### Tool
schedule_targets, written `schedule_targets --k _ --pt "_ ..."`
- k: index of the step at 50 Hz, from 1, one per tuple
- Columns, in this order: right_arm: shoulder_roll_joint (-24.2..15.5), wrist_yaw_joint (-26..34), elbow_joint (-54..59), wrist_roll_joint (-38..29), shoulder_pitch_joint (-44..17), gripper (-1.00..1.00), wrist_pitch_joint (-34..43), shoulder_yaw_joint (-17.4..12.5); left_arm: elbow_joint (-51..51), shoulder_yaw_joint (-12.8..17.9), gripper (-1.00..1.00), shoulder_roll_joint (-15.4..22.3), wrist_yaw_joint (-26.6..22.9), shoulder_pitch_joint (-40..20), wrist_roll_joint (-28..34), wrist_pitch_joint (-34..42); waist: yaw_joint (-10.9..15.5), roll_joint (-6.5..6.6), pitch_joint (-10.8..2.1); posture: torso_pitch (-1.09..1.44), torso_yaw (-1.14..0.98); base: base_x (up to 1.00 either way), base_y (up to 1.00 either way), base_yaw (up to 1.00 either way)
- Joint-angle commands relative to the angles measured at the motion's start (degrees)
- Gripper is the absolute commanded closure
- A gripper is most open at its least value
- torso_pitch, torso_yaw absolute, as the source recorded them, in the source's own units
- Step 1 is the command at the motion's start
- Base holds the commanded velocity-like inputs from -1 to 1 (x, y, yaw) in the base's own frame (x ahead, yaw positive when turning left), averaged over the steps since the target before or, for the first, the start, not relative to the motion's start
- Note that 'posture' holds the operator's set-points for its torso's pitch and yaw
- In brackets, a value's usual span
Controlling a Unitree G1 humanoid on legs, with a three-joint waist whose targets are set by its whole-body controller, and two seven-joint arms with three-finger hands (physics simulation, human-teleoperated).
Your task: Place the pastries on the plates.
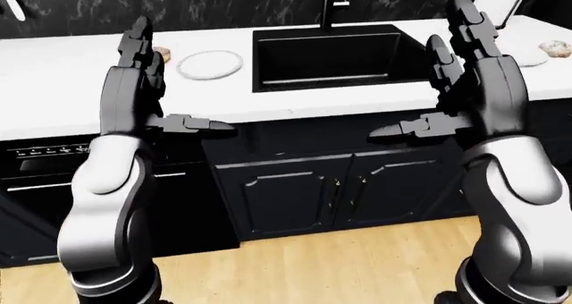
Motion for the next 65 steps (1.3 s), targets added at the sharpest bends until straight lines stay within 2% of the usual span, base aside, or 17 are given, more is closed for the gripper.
schedule_targets --k 1,7,10,12,23,31,37,39,42,46,49,51,52,55,60,61,65 --pt "-0.47 -0.13 -1.48 -0.02 -2.36 -1.0 -1.77 0.13 -1.63 0.98 -1.0 0.96 0.48 -1.88 0.42 -1.73 0.27 -0.94 -2.03 0.0 0.0 0.23 0.57 0.0" --pt "-0.56 -0.3 -1.46 0.1 -2.41 -1.0 -1.67 -0.1 -1.84 0.68 -1.0 1.24 0.25 -2.49 0.88 -1.11 -0.67 1.92 -1.58 0.0 0.0 0.23 0.57 0.0" --pt "-0.58 -0.45 -1.64 0.36 -2.19 -1.0 -1.51 -0.37 -1.86 0.86 -1.0 1.54 -0.11 -2.43 1.3 -1.16 -0.5 9.18 -4.77 0.0 0.0 0.23 0.51 0.0" --pt "-0.44 -0.57 -1.83 0.54 -1.95 -1.0 -1.48 -0.37 -2.11 0.93 -1.0 1.54 -0.26 -2.18 1.44 -1.19 0.16 6.89 -1.13 0.0 0.0 0.2 0.48 0.0" --pt "0.08 -0.67 -1.87 0.22 -1.54 -1.0 -1.56 0.2 -2.37 1.16 -1.0 1.51 -0.91 -0.83 2.38 -2.17 0.69 1.64 -1.7 0.0 0.0 0.18 0.43 0.0" --pt "-0.17 -0.66 -2.48 0.4 -1.56 -1.0 -0.91 -0.06 -1.88 0.23 -1.0 0.56 -1.46 -0.61 3.7 -2.97 0.67 4.25 -2.44 0.0 0.0 0.1 0.07 0.0" --pt "-0.29 -0.58 -2.74 0.45 -1.5 -1.0 -0.78 -0.13 -2.37 0.48 -1.0 0.19 -1.6 -0.59 3.87 -2.59 0.6 2.38 -2.42 0.0 0.0 0.09 0.05 0.0" --pt "-0.33 -0.59 -2.78 0.41 -1.6 -1.0 -0.67 -0.06 -2.43 0.54 -1.0 0.29 -1.59 -0.83 3.81 -2.39 0.45 3.66 -2.12 0.0 0.0 0.09 0.05 0.0" --pt "-0.51 -0.71 -2.38 0.19 -2.26 -1.0 -0.6 -0.1 -2.42 0.73 -1.0 0.71 -1.6 -1.51 3.72 -1.92 0.23 0.68 -1.51 0.0 0.0 0.07 0.05 0.0" --pt "-0.17 -1.36 -2.36 1.2 -2.96 -1.0 -0.11 -0.56 -2.6 0.53 -1.0 0.84 -1.55 -1.81 3.71 -1.54 -0.14 0.12 -0.68 0.0 0.0 0.0 0.01 0.0" --pt "-0.69 -1.63 -2.25 1.28 -3.0 -1.0 0.06 -0.58 -2.82 0.68 -1.0 1.07 -1.62 -2.09 3.69 -1.12 -0.7 1.64 -0.19 0.0 0.0 0.0 0.0 0.0" --pt "-0.7 -1.74 -2.26 1.35 -2.81 -1.0 -0.12 -0.32 -2.87 0.67 -1.0 1.04 -1.6 -2.03 3.67 -1.17 -0.7 5.28 -1.83 0.0 0.0 0.0 0.0 0.0" --pt "-0.52 -1.81 -2.38 1.59 -2.64 -1.0 -0.05 -0.63 -2.9 0.62 -1.0 1.11 -1.67 -1.88 3.76 -1.22 -0.3 2.76 -0.93 0.0 0.0 0.0 0.0 0.0" --pt "-0.82 -1.82 -2.84 1.73 -2.37 -1.0 -0.24 -0.63 -3.36 0.99 -1.0 1.21 -1.75 -1.61 3.62 -1.02 0.66 2.02 -2.77 0.0 0.0 0.0 0.0 0.07" --pt "-0.67 -2.13 -2.81 1.75 -2.46 -1.0 -0.26 -0.33 -3.57 1.2 -1.0 1.22 -1.74 -0.97 3.53 -1.38 0.62 -1.54 -1.84 0.0 0.0 0.0 0.0 0.34" --pt "-0.6 -2.15 -2.89 1.76 -2.41 -1.0 -0.23 -0.3 -3.37 1.18 -1.0 1.13 -1.69 -0.88 3.53 -1.63 0.65 0.03 -2.07 0.0 0.0 0.0 0.0 0.38" --pt "-0.49 -2.09 -3.11 2.05 -2.59 -1.0 0.07 -0.44 -3.67 1.31 -1.0 1.15 -1.8 -0.43 3.49 -1.75 1.39 -0.71 -2.91 0.0 0.0 0.0 0.0 0.42"
